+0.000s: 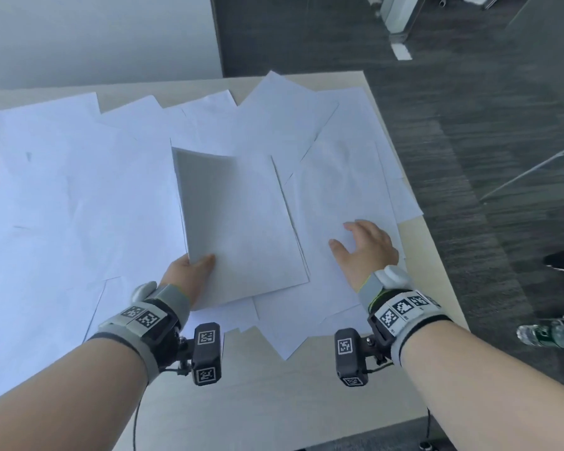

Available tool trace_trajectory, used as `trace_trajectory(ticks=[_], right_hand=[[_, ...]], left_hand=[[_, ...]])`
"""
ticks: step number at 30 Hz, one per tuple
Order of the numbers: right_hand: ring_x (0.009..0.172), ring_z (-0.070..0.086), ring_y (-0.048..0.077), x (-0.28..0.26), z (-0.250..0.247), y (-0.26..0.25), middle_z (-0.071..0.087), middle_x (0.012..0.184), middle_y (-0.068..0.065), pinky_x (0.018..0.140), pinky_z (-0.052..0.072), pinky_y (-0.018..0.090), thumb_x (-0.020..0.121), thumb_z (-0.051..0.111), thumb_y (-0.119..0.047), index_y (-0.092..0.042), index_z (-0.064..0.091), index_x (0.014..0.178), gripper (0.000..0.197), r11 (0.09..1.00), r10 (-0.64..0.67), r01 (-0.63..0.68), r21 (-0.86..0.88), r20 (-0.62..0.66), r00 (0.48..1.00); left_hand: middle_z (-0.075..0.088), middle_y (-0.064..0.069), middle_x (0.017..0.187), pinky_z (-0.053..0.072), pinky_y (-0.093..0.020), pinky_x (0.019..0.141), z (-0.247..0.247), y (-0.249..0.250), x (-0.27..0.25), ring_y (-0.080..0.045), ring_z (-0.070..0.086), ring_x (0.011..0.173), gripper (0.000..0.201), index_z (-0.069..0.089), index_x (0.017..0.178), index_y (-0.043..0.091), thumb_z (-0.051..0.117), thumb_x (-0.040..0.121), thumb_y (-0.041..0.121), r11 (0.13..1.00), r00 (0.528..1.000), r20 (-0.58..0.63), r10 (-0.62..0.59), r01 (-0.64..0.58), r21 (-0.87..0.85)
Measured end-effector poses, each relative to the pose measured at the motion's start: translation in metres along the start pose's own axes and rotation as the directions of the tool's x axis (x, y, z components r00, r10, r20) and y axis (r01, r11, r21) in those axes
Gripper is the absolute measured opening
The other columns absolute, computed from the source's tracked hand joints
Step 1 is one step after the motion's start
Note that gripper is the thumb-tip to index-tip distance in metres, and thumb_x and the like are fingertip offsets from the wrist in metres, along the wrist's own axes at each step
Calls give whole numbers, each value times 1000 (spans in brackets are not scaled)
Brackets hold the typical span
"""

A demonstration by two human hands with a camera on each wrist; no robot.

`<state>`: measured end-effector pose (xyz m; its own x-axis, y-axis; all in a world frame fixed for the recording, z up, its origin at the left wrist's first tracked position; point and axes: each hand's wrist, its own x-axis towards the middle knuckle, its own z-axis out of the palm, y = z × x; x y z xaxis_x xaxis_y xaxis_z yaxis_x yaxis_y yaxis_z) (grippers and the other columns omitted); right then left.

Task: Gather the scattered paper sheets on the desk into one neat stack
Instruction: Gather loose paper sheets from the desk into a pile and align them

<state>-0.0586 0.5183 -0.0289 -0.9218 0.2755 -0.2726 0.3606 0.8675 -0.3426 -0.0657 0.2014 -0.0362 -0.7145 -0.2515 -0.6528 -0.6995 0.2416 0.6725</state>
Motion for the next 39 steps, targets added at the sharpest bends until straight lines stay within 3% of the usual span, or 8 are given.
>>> trace_trajectory(ticks=[3, 8, 14, 22, 25, 30, 33, 39], right_hand=[[154, -9, 17, 5, 1, 1, -13, 167, -10, 122, 9, 53, 81, 46, -80, -33, 2, 159, 101, 991, 66, -41, -125, 208, 976], [151, -26, 21, 6, 14, -2, -31, 163, -4, 117, -4, 68, 64, 46, -95, -39, -16, 155, 124, 973, 175, -122, -195, 282, 943], [153, -20, 16, 9, 10, 5, -24, 165, -12, 119, -1, 64, 71, 47, -89, -46, -4, 156, 107, 982, 158, -125, -140, 258, 953], [149, 24, 11, 16, -6, 16, 21, 164, -21, 115, 26, 46, 95, 45, -57, -46, 50, 141, 48, 975, 223, -219, -45, 129, 966], [151, 20, 16, 9, -6, 17, 15, 166, -17, 115, 27, 52, 85, 46, -72, -44, 33, 151, 73, 980, 199, -193, -52, 129, 972], [152, -21, 24, 0, 11, 0, -26, 164, -12, 112, 6, 75, 59, 47, -97, -48, -15, 153, 122, 969, 206, -157, -189, 277, 939], [152, -23, 22, -1, 14, -1, -26, 164, -13, 114, 3, 73, 62, 48, -95, -47, -12, 154, 120, 966, 222, -174, -191, 265, 939], [155, 1, 16, -1, 5, 8, 0, 168, -16, 119, 12, 59, 81, 55, -75, -39, 1, 158, 101, 970, 239, -228, -88, 149, 960]], left_hand=[[73, -5, 96, 59, -48, 90, 0, 0, -1, -31, 71, 89, 14, 66, 105, 22, 61, 98, 34, 1000, 1000, 17, 6, -6, 26], [75, -4, 95, 61, -49, 87, -1, -2, 0, -31, 73, 87, 13, 67, 105, 25, 63, 98, 35, 1000, 1000, 29, -2, 1, 19], [76, -3, 95, 63, -50, 84, -3, -3, 2, -30, 75, 86, 15, 69, 107, 25, 64, 97, 35, 1000, 999, 42, 3, -3, 15], [77, -4, 94, 63, -45, 80, -4, -5, 1, -29, 75, 84, 18, 70, 110, 23, 65, 97, 35, 1000, 999, 48, 13, -13, -3], [77, -4, 94, 63, -44, 78, -4, -6, 1, -29, 75, 83, 19, 70, 110, 23, 66, 96, 36, 1000, 999, 43, 15, -15, 5], [77, -3, 93, 64, -43, 78, -4, -5, 2, -28, 75, 83, 14, 69, 104, 26, 64, 96, 37, 999, 999, 44, 24, -25, 30], [77, -2, 93, 63, -46, 84, -4, -6, 3, -29, 75, 85, 15, 69, 102, 27, 64, 95, 39, 998, 998, 40, 39, -41, 56], [77, -3, 93, 62, -48, 86, -5, -8, 5, -30, 75, 86, 12, 67, 93, 28, 64, 95, 40, 997, 998, 38, 49, -51, 53]])
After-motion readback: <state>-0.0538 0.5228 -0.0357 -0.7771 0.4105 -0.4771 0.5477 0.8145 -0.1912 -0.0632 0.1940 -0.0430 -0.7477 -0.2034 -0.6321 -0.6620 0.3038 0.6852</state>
